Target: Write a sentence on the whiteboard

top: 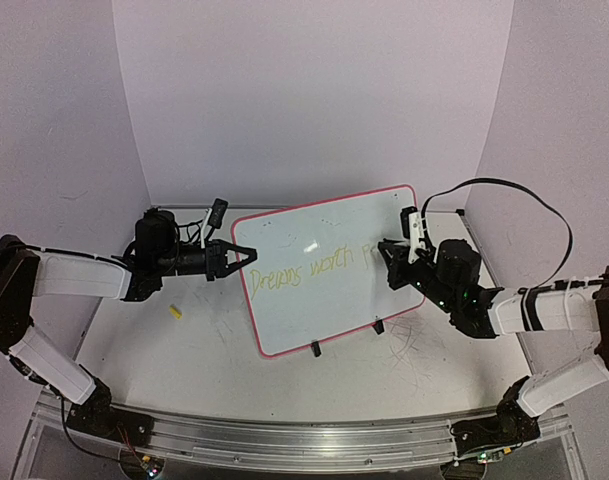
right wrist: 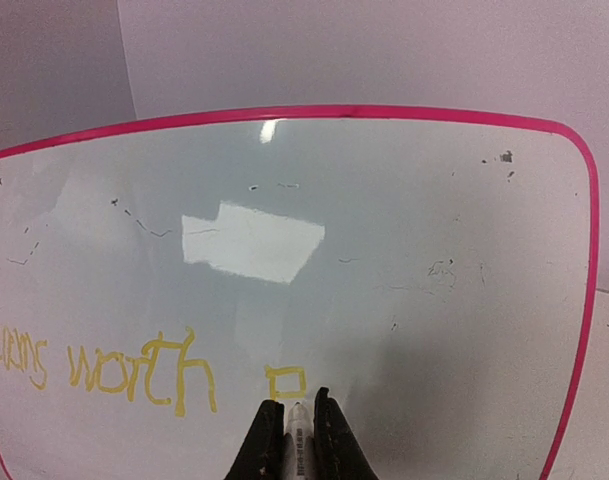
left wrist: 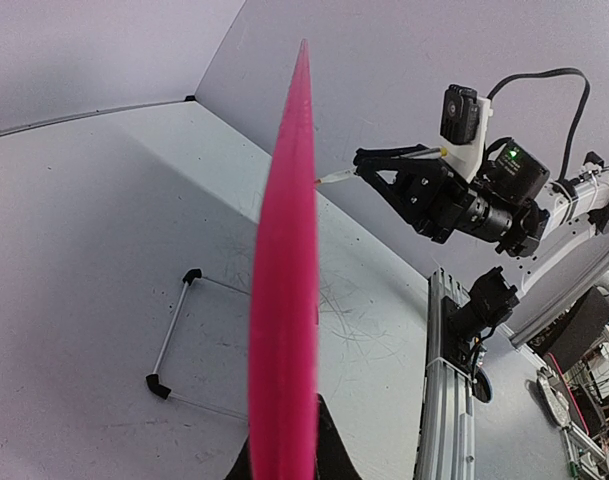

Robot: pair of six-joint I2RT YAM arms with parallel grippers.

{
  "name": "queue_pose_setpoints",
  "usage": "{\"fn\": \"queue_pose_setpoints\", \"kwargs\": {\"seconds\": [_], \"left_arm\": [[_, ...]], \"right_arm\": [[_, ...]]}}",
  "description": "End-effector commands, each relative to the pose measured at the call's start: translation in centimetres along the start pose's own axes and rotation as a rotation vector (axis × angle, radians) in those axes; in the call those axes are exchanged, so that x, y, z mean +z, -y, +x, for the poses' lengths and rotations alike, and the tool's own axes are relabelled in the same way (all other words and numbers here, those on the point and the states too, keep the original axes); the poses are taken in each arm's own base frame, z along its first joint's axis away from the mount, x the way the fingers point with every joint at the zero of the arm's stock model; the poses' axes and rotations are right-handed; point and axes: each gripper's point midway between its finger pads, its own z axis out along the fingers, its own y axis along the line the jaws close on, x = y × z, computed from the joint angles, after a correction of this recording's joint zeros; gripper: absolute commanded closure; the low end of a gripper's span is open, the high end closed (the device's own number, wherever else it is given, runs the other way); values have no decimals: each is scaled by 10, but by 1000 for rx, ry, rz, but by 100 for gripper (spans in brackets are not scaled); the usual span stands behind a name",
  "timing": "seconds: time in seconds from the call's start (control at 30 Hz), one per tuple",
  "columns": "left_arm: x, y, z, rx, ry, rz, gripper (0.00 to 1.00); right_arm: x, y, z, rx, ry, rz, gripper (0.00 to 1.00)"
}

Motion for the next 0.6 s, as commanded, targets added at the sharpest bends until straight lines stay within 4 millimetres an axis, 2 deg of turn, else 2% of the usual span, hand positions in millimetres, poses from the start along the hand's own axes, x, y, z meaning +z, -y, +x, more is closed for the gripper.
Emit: {"fn": "queue_pose_setpoints", "kwargs": {"seconds": [0.0,0.1,0.57], "left_arm": [[-4,-24,5,53,-21,-115,100],[-4,-24,5,54,-21,-115,100],[-3,-25,5,55,-24,-113,100]], "right_arm": [[0,7,-27,3,85,55,100],[2,8,-32,5,95,64,100],[14,6,-30,3,88,60,100]]}}
